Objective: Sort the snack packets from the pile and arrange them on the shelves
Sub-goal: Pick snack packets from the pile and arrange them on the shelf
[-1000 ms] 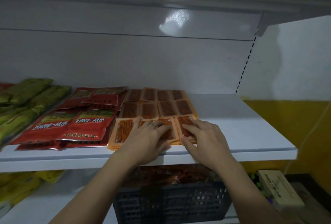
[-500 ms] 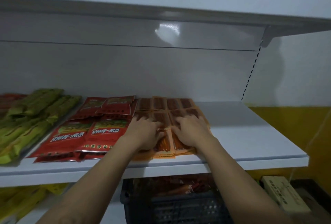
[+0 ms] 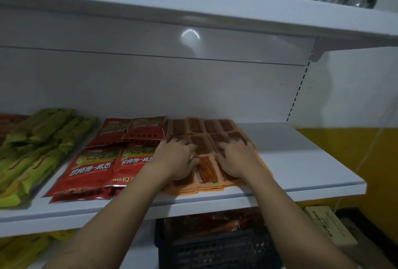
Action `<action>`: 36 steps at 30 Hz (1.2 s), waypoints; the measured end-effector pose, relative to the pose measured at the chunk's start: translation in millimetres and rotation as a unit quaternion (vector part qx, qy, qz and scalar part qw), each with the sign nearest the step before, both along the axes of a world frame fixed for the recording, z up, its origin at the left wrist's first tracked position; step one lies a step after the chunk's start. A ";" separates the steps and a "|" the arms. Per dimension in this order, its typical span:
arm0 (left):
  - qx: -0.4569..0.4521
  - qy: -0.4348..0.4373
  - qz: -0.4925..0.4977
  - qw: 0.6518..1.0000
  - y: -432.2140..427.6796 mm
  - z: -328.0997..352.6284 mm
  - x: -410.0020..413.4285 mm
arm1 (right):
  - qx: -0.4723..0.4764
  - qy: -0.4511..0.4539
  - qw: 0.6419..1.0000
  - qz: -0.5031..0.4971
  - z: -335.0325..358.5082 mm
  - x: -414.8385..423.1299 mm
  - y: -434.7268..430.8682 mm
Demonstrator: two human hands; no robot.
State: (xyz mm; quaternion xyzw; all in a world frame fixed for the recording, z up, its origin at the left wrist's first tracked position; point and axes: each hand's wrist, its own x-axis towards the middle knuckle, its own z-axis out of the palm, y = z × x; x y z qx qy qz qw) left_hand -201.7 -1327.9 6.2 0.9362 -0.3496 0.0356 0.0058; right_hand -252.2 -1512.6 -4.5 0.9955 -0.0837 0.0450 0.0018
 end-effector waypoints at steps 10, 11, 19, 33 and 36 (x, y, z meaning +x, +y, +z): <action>0.029 -0.008 -0.028 0.999 29.6 -11.2 5.1 | 0.011 0.005 0.999 0.037 -3.8 3.1 48.0; 0.039 -0.003 -0.027 0.999 29.7 -11.8 6.1 | 0.013 0.022 0.999 0.026 -2.3 8.4 50.7; 0.058 0.035 -0.026 0.997 25.6 -15.6 17.4 | -0.006 0.076 0.997 -0.007 -6.4 22.4 61.9; -0.018 0.023 -0.050 0.998 40.1 -17.4 -44.8 | 0.044 0.000 0.999 0.008 -11.7 -60.2 47.0; -0.023 0.017 -0.038 0.999 38.5 -17.2 -46.7 | 0.046 0.014 0.999 0.012 -12.1 -63.1 44.8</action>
